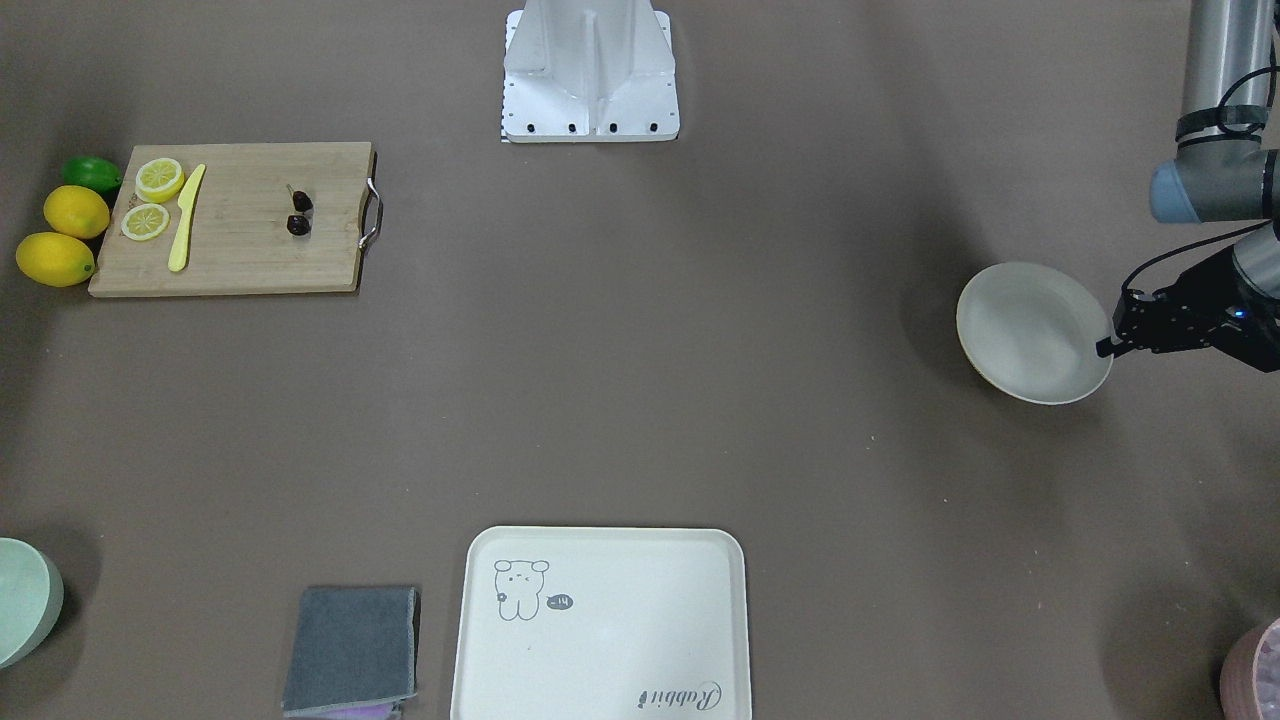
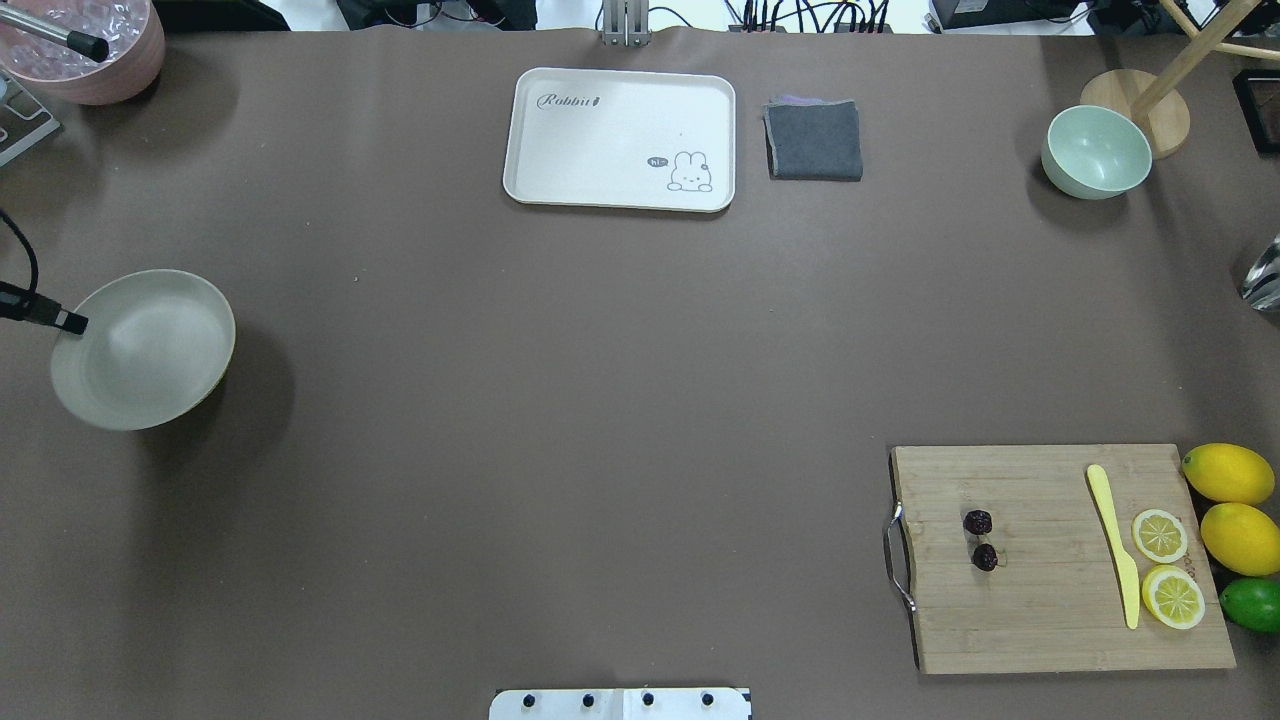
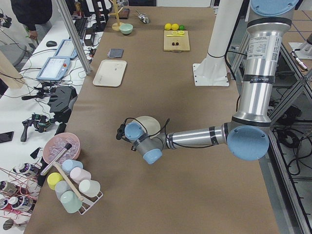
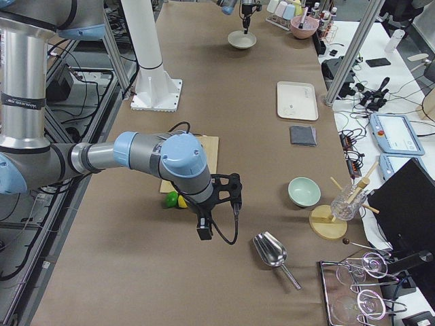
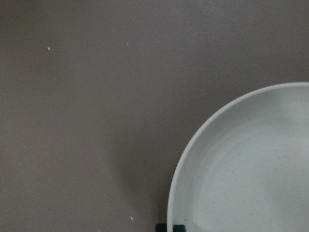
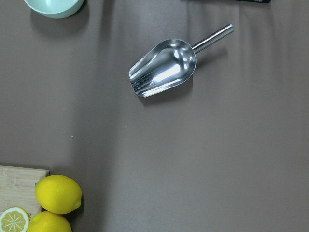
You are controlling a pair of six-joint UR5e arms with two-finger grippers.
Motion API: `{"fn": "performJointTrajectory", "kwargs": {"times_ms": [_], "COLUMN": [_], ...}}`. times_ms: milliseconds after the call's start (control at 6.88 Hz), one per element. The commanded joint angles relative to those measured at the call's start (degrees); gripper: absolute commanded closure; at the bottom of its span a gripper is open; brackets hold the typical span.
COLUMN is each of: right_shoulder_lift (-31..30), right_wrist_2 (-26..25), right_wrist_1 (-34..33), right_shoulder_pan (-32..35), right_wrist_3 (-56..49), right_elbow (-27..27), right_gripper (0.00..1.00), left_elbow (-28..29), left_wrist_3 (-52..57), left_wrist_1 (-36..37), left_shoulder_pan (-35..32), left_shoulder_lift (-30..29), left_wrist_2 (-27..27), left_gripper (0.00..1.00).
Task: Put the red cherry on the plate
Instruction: 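Grip the white plate's rim with the left gripper and lift it, then carry the plate with the left gripper to the table center and lower it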
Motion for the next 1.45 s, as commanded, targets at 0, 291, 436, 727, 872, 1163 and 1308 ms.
{"fn": "performJointTrajectory", "kwargs": {"times_ms": [0, 291, 436, 727, 872, 1163, 1308], "right_shoulder_lift": [0.0, 0.0, -0.3, -0.7, -0.8, -0.9, -1.0], "right_wrist_2": [0.0, 0.0, 0.0, 0.0, 0.0, 0.0, 0.1], "right_wrist_1": [0.0, -0.3, -0.3, -0.4, -0.4, -0.5, -0.5], "right_shoulder_pan": [0.2, 1.0, 1.4, 1.9, 1.9, 2.5, 3.2], "right_wrist_3": [0.0, 0.0, 0.0, -0.5, -0.5, -0.4, -0.4], "right_elbow": [0.0, 0.1, 0.1, 0.4, 0.6, 0.6, 0.6], "right_gripper": [0.0, 0.0, 0.0, 0.0, 0.0, 0.01, 0.0], "left_elbow": [-9.2, -19.6, -23.4, -28.8, -29.2, -28.4, -28.2], "left_wrist_3": [-2.7, -4.9, -10.8, -22.9, -26.3, -32.1, -33.6], "left_wrist_1": [16.6, 39.7, 42.9, 43.0, 43.0, 42.9, 42.7], "left_shoulder_pan": [-3.2, -2.7, -0.5, 13.1, 19.7, 30.9, 34.7], "left_shoulder_lift": [-5.9, -17.3, -21.1, -23.7, -25.1, -27.3, -27.7], "left_wrist_2": [-7.9, -7.2, -2.9, 10.9, 19.0, 29.6, 34.1], "left_gripper": [1.0, 1.0, 1.0, 1.0, 1.0, 1.0, 1.0]}}
